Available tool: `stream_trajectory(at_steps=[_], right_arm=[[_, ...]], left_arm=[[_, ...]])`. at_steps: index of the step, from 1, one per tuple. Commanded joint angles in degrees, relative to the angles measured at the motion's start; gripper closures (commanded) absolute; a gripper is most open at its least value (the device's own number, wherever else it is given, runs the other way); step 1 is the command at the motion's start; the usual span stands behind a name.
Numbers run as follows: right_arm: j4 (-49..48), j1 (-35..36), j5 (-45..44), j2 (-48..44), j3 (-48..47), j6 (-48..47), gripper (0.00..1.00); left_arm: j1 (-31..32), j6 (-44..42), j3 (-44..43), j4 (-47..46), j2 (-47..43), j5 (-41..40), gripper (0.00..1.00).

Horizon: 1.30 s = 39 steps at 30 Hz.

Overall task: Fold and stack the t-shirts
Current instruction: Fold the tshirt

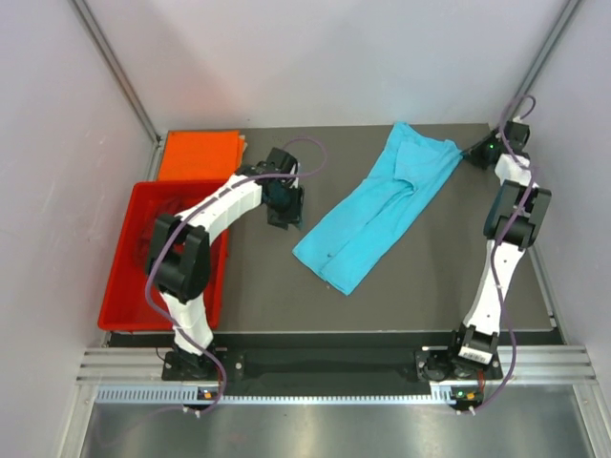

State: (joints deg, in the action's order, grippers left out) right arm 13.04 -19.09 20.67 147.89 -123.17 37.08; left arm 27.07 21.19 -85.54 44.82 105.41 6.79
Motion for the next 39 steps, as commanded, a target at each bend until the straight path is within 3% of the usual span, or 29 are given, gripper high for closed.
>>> stream_trajectory(at_steps=[1,3,6,9,15,18,22,25,29,33,39], right_arm=[[3.04,-1.65,-1.07,1.61,-6.28,-0.61,0.86],[4.01,-1.56,-0.89,-1.1,-4.98,-0.96,0.72],[3.75,-1.12,-0.89,-9.16,4.32,-2.36,0.56],[4.62,-1.21,-2.46,-18.82,15.84,-2.19,0.46],[13.58,2.29,-7.03,-37.37,34.38,0.18,0.46],[16.58,7.91,-9.5,-46.95,47.11,3.85,0.47],[10.46,18.62,-7.14,-58.49,67.22,8.18,0.48],[9.2,27.75,-7.92,-66.67,75.94,12.22,0.49],[9.56,37.53,-11.43,-73.09,82.21,20.12,0.49],[8.24,45.45,-15.03,-74.33,84.68,26.1,0.49],[4.54,54.06,-17.22,-70.56,85.03,27.35,0.53]], left_arm=[[0.09,-1.33,0.28,-3.15,2.34,5.25,0.51],[0.09,-1.33,1.33,-4.12,3.14,5.52,0.51],[-0.35,-1.33,3.27,-7.72,4.28,3.68,0.49],[-1.23,-1.76,1.61,-7.64,7.26,2.79,0.49],[-1.32,-2.73,1.16,-8.86,8.24,4.37,0.49],[-1.32,-2.56,2.39,-8.87,8.85,6.39,0.51],[-1.06,-3.08,3.27,-9.05,9.73,10.61,0.55],[-0.18,-3.17,4.58,-8.61,8.51,8.86,0.64],[0.44,-2.3,7.57,-9.57,6.31,9.21,0.78],[0.97,-1.15,10.91,-10.01,4.9,8.6,0.98],[1.14,0.52,15.3,-9.93,1.92,7.1,1.0]])
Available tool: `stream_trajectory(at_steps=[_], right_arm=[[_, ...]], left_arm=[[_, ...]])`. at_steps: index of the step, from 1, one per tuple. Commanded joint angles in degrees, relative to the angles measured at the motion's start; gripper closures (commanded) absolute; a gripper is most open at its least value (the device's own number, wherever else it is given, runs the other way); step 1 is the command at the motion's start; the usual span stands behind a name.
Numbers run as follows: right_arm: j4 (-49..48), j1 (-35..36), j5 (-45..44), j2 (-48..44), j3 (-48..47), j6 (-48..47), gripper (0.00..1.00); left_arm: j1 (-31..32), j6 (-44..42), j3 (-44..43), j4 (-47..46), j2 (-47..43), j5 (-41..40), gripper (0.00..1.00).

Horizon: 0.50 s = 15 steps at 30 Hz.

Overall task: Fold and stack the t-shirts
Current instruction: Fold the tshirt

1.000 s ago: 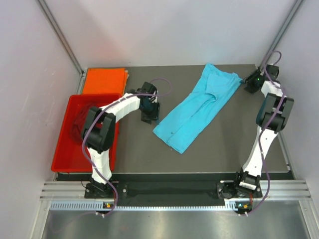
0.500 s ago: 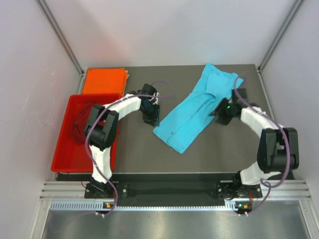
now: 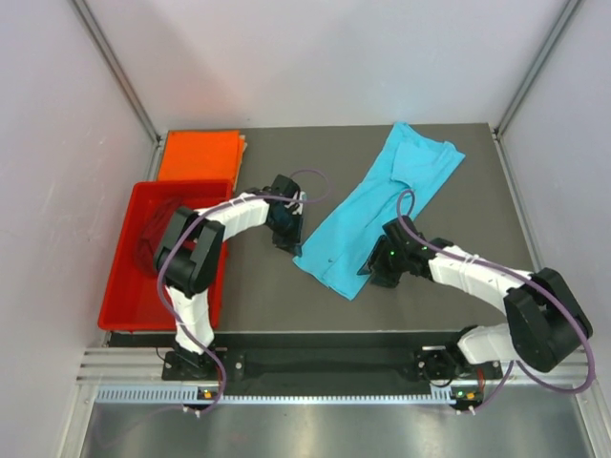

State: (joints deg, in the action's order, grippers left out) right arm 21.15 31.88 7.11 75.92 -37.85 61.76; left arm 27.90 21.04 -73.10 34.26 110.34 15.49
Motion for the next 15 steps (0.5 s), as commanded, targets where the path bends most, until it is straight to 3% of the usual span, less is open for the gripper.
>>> stream_trajectory(at_steps=[1,6,11,15], right_arm=[[-2.87,4.84,-4.47,1.68,-0.39,2.67,0.53],[0.03,8.98,-6.76,2.39,0.75,4.42,0.54],[-4.18,11.97,-7.9,2.57,4.44,6.36,0.54],[-1.12,13.56,-9.13,1.78,4.98,6.62,0.63]], left_arm=[[0.4,0.93,3.57,0.46,-4.34,-1.69,1.0],[0.84,3.13,9.45,-1.65,-7.86,-0.11,1.0],[2.24,3.92,12.98,-3.67,-9.45,0.95,1.0],[2.69,5.33,15.61,-4.46,-10.32,1.3,1.0]])
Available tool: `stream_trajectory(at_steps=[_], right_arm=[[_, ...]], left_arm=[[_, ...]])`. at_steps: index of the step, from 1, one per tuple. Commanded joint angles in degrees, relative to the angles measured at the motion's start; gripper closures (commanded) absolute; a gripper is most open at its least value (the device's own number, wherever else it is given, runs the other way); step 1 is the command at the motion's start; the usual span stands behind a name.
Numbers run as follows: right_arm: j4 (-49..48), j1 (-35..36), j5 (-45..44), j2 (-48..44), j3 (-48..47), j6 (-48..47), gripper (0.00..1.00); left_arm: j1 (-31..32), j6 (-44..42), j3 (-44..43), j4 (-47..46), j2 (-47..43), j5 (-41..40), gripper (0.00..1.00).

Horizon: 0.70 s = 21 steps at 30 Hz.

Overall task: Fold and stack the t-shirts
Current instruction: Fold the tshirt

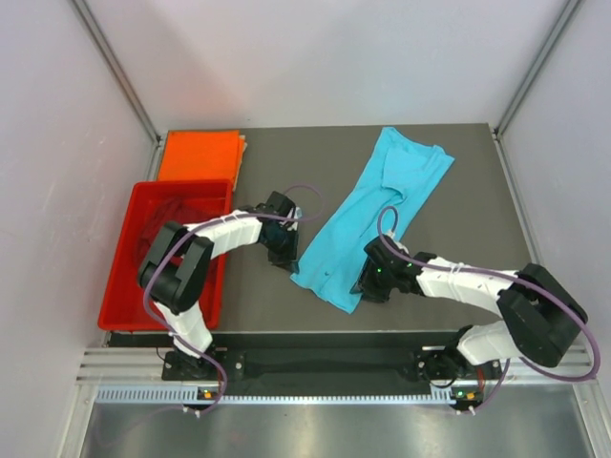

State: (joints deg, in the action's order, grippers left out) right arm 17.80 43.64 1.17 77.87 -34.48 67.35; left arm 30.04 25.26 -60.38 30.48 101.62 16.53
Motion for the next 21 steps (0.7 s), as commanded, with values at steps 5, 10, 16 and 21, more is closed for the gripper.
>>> stream_trajectory(at_steps=[5,10,16,21], right_arm=[[13.81,2.5,-9.42,-6.22,2.22,0.59,1.0],[24.47,2.51,-11.54,-14.48,4.58,0.32,1.0],[30.44,2.51,-12.68,-20.73,5.57,0.32,0.73],[32.47,-1.51,-18.73,-22.06,-3.63,-6.78,0.57]], left_arm=[[3.79,5.66,6.5,-2.27,-6.87,1.84,1.0],[7.74,11.82,11.07,-4.28,-13.02,2.71,0.89],[7.93,13.68,8.1,-3.33,-17.25,1.59,0.67],[6.96,9.29,-3.32,-2.36,-11.39,-3.53,0.6]])
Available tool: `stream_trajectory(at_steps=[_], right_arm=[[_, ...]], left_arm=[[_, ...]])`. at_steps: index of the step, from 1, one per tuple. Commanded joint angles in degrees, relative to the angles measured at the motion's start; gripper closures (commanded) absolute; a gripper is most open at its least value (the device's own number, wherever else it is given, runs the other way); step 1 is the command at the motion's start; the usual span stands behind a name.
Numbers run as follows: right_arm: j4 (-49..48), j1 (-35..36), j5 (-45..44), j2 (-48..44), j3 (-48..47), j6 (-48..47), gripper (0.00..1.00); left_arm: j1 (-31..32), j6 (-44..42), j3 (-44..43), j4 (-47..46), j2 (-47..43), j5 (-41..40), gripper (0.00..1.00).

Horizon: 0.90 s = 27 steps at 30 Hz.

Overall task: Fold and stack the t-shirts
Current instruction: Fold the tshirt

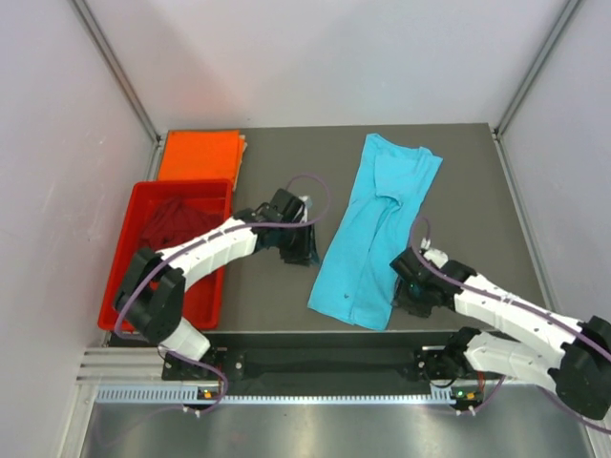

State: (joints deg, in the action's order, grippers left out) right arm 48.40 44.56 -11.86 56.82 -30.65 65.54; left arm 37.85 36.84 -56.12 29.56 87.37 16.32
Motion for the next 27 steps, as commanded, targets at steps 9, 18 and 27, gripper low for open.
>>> stream_trajectory(at_steps=[9,18,27], right_arm=[[-21.03,-38.26,13.3,11.54,-19.33,-38.54,0.52],[-41.81,-52.54,25.9,41.06,-38.11,-44.18,0.62],[-47.26,-58.26,37.76,63.84,-58.33,-39.88,0.64]], left_arm=[[-1.19,-6.43,-10.95,-0.55,11.32,-1.99,0.54],[-1.19,-5.99,-8.48,-0.65,14.14,-2.33,0.57],[-1.19,-5.81,-7.86,0.23,12.92,-0.23,0.58]])
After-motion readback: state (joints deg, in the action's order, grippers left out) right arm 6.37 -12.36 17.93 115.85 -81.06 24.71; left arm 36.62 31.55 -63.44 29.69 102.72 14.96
